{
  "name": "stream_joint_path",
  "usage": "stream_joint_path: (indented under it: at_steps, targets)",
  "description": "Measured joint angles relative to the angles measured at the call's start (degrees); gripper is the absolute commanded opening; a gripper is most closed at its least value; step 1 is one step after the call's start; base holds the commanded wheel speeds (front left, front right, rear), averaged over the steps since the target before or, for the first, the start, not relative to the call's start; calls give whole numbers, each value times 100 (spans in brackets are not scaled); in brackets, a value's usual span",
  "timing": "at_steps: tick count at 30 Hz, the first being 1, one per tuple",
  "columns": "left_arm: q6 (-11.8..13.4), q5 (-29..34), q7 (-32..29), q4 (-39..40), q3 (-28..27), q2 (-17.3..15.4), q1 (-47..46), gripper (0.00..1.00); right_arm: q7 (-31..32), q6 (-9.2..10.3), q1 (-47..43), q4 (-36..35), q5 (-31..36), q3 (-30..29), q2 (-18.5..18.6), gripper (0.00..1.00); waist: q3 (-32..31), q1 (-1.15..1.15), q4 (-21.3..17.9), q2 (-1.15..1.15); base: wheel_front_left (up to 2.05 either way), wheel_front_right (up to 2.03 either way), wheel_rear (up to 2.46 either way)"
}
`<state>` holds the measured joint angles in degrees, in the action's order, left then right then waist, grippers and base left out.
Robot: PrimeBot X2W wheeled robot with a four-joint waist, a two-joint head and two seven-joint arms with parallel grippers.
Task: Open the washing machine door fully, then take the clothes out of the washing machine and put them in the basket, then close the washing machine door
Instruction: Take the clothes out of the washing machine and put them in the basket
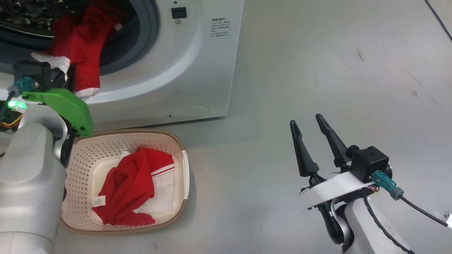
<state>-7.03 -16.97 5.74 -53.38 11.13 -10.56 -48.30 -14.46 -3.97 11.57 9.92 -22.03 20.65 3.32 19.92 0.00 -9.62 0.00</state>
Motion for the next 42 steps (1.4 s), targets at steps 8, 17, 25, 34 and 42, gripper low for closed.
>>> stream_joint_path:
  at_steps: [8, 17, 25, 34, 42]
  targets:
    - [-10, 0, 400, 99, 171, 77, 367, 0, 0, -2, -168, 8, 9, -129, 25, 100, -303, 0, 217, 0, 0, 0, 0]
    - [-10, -127, 691, 271, 353, 172, 852, 0, 0, -49, -337, 34, 44, -196, 25, 100, -625, 0, 381, 0, 0, 0, 0]
    - [-10, -169, 756, 537, 390, 209, 1196, 0, 0, -51, -498, 32, 44, -337, 48, 100, -882, 0, 497, 0, 0, 0, 0]
    - [-10, -232, 853, 1058, 299, 209, 1524, 0, 0, -68, -654, 21, 51, -380, 53, 100, -1130, 0, 652, 0, 0, 0, 0]
    - [-10, -246, 854, 1863, 71, 205, 1699, 0, 0, -97, -751, -7, 58, -393, 63, 100, -1259, 0, 736, 0, 0, 0, 0]
